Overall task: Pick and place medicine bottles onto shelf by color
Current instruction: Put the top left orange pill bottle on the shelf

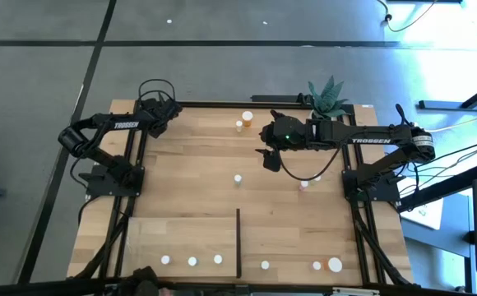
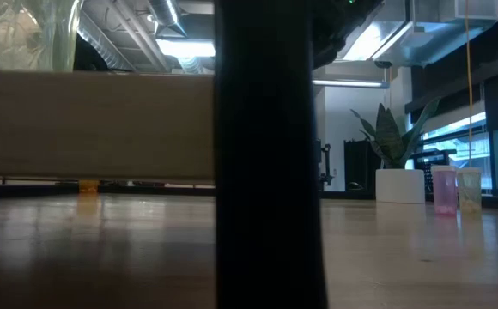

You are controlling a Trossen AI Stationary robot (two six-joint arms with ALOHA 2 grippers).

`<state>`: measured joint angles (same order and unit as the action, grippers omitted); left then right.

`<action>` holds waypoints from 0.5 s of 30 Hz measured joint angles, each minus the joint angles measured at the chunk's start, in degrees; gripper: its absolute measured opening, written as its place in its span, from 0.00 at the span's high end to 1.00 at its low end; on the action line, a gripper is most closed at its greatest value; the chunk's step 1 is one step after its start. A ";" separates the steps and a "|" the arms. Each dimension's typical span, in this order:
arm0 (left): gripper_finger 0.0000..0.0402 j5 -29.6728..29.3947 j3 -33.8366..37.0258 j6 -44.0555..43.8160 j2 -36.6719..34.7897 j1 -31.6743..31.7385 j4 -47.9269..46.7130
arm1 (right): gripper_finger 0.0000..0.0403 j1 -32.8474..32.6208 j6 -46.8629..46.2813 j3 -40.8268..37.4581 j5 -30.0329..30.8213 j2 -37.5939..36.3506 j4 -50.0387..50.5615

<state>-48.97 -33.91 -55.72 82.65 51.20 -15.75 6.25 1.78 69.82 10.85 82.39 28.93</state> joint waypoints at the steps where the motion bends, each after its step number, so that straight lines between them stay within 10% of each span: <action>1: 0.31 -0.02 0.02 -0.17 0.00 0.00 -0.02 | 0.31 -0.01 -0.02 0.00 0.00 0.01 0.01; 15: 0.31 0.28 0.01 1.22 0.00 -0.28 -0.81 | 0.31 -0.01 0.04 0.00 0.00 0.00 0.01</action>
<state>-48.69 -33.91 -54.50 82.65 50.92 -16.56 6.24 1.82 69.82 10.85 82.39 28.93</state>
